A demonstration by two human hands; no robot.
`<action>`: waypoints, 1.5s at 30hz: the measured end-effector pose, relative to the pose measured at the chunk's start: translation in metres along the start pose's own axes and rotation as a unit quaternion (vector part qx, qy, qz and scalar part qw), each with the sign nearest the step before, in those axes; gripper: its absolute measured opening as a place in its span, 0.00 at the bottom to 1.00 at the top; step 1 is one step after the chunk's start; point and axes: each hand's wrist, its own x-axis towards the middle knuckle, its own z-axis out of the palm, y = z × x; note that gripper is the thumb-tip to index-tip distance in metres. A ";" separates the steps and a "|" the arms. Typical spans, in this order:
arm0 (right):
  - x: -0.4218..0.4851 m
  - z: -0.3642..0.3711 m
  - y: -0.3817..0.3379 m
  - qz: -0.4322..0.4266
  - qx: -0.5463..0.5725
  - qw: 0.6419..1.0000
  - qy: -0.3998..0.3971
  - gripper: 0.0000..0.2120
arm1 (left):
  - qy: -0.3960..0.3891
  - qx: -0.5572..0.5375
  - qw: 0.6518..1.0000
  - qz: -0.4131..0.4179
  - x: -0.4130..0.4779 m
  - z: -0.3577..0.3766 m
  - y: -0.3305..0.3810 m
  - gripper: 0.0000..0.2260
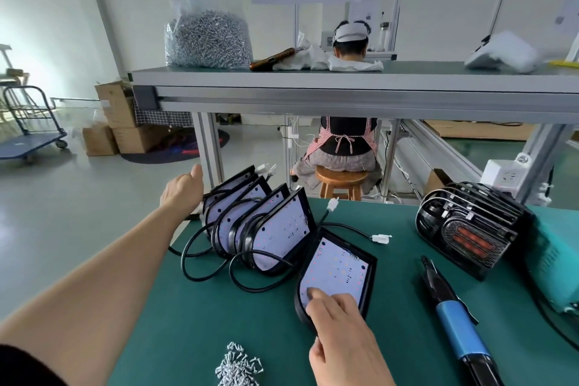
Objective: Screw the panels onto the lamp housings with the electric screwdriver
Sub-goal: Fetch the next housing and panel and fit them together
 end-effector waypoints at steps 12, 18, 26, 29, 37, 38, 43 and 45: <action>-0.038 -0.024 -0.003 -0.026 -0.008 0.998 0.056 0.23 | 0.106 -0.274 0.956 -0.004 -0.082 -0.014 -0.003 0.09; -0.059 -0.042 -0.010 -0.013 0.011 1.000 0.015 0.36 | 0.046 -0.253 0.960 0.113 -0.200 0.016 0.013 0.07; -0.091 -0.065 -0.012 0.015 -0.011 1.000 0.023 0.11 | -0.122 -0.018 0.963 0.241 -0.298 0.074 0.017 0.12; -0.102 -0.070 -0.015 0.043 0.017 0.998 0.042 0.18 | -0.081 0.129 0.951 0.270 -0.297 0.084 0.017 0.20; -0.129 -0.075 -0.013 0.103 0.139 0.981 0.084 0.38 | -0.178 0.301 0.927 0.134 -0.258 0.076 0.031 0.16; -0.130 -0.074 -0.013 0.108 0.157 0.977 0.092 0.38 | -0.180 0.300 0.927 0.136 -0.257 0.076 0.031 0.16; -0.136 -0.071 -0.010 0.103 0.178 0.975 0.087 0.37 | -0.170 0.285 0.929 0.163 -0.263 0.074 0.028 0.19; -0.136 -0.070 -0.005 0.085 0.179 0.976 0.086 0.38 | -0.191 0.248 0.933 0.179 -0.270 0.075 0.027 0.25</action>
